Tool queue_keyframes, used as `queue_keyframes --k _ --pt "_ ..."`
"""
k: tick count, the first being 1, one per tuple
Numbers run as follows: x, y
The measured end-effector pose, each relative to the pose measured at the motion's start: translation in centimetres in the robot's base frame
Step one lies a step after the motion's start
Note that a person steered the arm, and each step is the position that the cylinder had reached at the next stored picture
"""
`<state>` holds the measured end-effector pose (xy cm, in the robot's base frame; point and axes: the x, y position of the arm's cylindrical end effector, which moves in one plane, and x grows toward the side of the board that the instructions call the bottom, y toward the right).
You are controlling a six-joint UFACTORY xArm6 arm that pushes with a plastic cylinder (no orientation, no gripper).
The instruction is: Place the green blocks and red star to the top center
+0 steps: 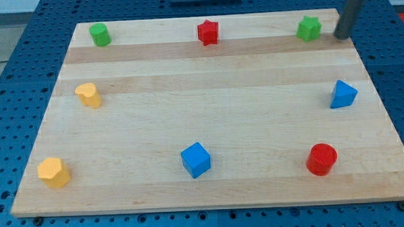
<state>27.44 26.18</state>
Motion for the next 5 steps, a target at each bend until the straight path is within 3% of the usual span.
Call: queue_keyframes --k 5 --pt "-1.1 -11.7"
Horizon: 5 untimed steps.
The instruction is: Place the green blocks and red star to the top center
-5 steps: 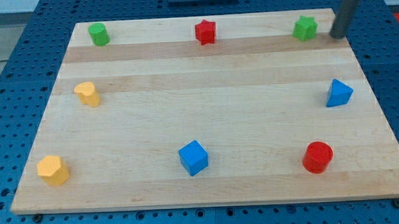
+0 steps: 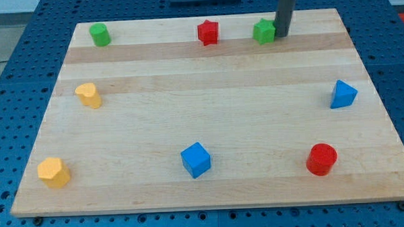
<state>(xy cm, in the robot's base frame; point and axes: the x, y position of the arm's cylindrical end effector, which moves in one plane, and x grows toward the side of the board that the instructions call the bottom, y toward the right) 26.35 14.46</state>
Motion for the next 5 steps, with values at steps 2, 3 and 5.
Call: queue_keyframes --k 2,3,5 --pt "0.0 -5.8" --pt "0.0 -8.0" --pt "5.4 -7.6"
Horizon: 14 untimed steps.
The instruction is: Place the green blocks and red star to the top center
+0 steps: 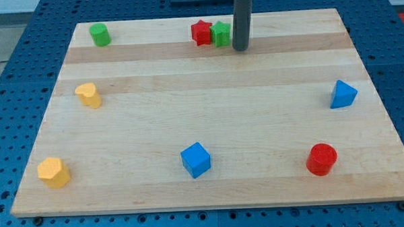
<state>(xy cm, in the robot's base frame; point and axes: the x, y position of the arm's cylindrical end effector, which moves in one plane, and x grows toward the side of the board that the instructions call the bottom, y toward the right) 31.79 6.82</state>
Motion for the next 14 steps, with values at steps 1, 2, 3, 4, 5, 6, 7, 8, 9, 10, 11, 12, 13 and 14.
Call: queue_keyframes --k 1,2,3,4,5,6,7,8,9,10,11,12,13,14 --pt "1.5 -3.5" --pt "1.5 -11.7" --pt "1.5 -20.3" --pt "1.5 -27.6" --pt "1.5 -33.8" --pt "-0.8 -35.7" --pt "-3.9 -35.7" --pt "-6.3 -35.7" --pt "-7.9 -34.7" --pt "-8.1 -28.8" --pt "-8.1 -23.7" --pt "-8.1 -18.9" --pt "-8.0 -14.8" --pt "-7.7 -14.9"
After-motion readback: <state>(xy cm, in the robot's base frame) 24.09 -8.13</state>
